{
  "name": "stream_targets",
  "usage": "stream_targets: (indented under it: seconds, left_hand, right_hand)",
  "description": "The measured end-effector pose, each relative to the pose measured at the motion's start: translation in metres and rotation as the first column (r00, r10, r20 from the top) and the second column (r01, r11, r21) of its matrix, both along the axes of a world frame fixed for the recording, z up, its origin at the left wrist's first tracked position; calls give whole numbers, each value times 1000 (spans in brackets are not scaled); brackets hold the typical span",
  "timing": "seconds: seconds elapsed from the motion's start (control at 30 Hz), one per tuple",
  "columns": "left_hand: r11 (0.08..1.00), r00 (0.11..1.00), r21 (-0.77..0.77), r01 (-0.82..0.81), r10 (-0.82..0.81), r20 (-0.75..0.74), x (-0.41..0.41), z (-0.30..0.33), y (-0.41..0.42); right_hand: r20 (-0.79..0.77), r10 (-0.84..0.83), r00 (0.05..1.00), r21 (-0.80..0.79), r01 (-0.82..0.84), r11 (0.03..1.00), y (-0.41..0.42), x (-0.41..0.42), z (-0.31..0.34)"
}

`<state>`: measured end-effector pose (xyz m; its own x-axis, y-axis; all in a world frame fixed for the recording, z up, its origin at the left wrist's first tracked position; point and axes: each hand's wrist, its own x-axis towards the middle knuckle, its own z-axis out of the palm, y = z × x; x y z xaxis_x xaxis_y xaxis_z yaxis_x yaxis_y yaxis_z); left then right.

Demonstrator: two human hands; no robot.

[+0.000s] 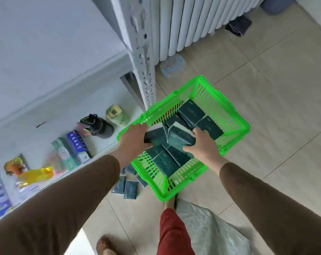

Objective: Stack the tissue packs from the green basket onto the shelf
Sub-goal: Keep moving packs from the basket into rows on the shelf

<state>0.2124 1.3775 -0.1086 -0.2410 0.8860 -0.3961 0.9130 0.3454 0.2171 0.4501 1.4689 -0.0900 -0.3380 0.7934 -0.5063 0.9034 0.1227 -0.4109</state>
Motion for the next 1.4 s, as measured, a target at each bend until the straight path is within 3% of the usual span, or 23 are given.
stream_targets:
  seconds: [0.13, 0.27, 0.4, 0.7, 0.83, 1.1, 1.4]
  left_hand:
    - [945, 950, 184, -270, 230, 210, -51, 104, -100]
    - [853, 886, 298, -428, 333, 321, -109, 192, -223]
    - [773, 872, 412, -483, 380, 309, -174, 265, -340]
    - [625, 822, 559, -545, 529, 211, -326, 353, -498]
    - [598, 791, 563, -571, 585, 182, -394, 361, -522]
    - [628, 784, 545, -555, 614, 92, -531, 355, -506]
    - [745, 815, 489, -453, 569, -111, -643, 341, -467]
  right_hand:
    - [-192, 83, 978, 94, -66, 993, -66, -37, 94]
    - [-406, 71, 911, 100, -33, 994, -157, -88, 180]
    - [-586, 60, 808, 50, -38, 998, -242, -165, 244]
    - [-729, 220, 648, 63, -256, 965, -342, -354, 328]
    - [-770, 203, 605, 22, -293, 956, -355, -428, 329]
    - [-771, 211, 601, 14, -316, 949, -339, -575, 314]
    - [-690, 315, 652, 100, -345, 933, -311, -696, 290]
